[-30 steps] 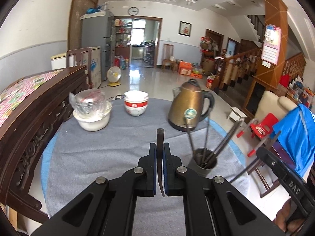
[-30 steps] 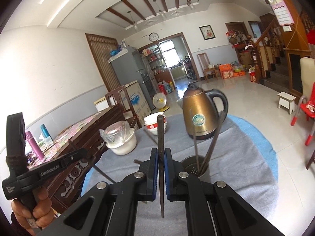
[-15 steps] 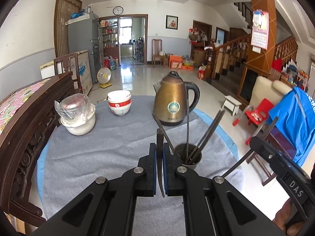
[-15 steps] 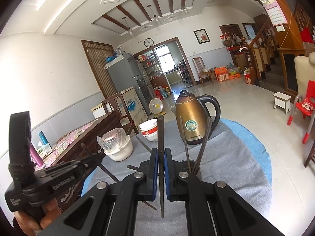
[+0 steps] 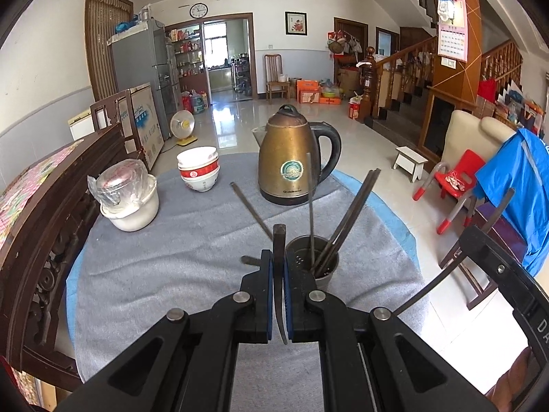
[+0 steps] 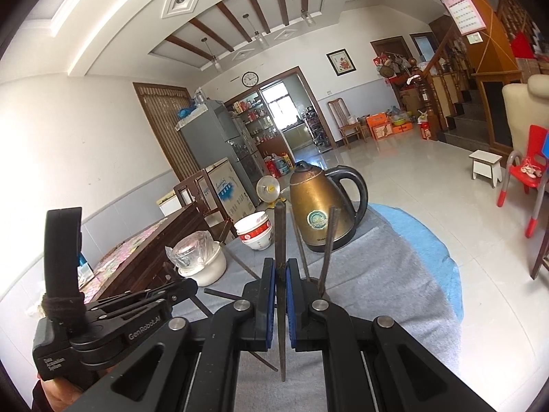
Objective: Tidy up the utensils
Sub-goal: 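Lower both held chopsticks tip-first into the dark grey holder cup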
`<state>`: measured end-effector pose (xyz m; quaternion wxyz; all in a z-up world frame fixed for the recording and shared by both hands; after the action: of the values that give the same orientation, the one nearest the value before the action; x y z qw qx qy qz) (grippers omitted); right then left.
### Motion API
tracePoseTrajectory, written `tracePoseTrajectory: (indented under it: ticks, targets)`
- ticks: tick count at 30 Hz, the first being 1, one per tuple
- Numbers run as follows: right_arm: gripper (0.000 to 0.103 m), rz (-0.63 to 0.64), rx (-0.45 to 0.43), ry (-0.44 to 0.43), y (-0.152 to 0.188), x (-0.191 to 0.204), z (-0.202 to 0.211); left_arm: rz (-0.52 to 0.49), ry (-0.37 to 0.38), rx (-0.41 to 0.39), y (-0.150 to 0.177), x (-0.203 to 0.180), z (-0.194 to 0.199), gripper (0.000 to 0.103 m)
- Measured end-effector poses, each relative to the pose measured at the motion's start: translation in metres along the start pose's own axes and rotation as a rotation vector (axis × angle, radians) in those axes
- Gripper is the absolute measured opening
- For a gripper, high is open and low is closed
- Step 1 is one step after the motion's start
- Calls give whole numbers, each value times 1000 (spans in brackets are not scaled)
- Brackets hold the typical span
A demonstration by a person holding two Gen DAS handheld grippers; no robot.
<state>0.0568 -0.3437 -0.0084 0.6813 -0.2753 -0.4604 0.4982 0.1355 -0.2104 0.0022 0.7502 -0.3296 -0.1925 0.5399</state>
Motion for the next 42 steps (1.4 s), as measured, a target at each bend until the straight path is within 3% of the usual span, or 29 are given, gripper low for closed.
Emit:
tracePoseTrajectory:
  ticks: [11,19,30,42]
  targets:
    - [6,-34,-59,37,-17,-27,26,-61,53,-8,-12,-49,-1,6]
    - [6,-13,-96,68,-37,-28,31,-75,84,-50,-36,-59,5,6]
    - [6,40,-157,79,-71,-13,28,-54,103,-125,-77,-51,13,6]
    - [6,74,-274,96,-83,16,5,79,111,-209,-114,-12,7,6]
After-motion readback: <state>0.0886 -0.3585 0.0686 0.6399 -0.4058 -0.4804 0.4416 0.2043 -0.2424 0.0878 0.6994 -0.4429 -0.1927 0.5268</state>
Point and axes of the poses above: each gripper's, at about its wrist camera, not at the fingertips, and z roughly against the way its jaws point, x to its left, y to its underside, the point moved 4 cm from there along -z, roughly the way its jaws point, and after that the axes turned 5 degrees about z, right-handed, at the moved point
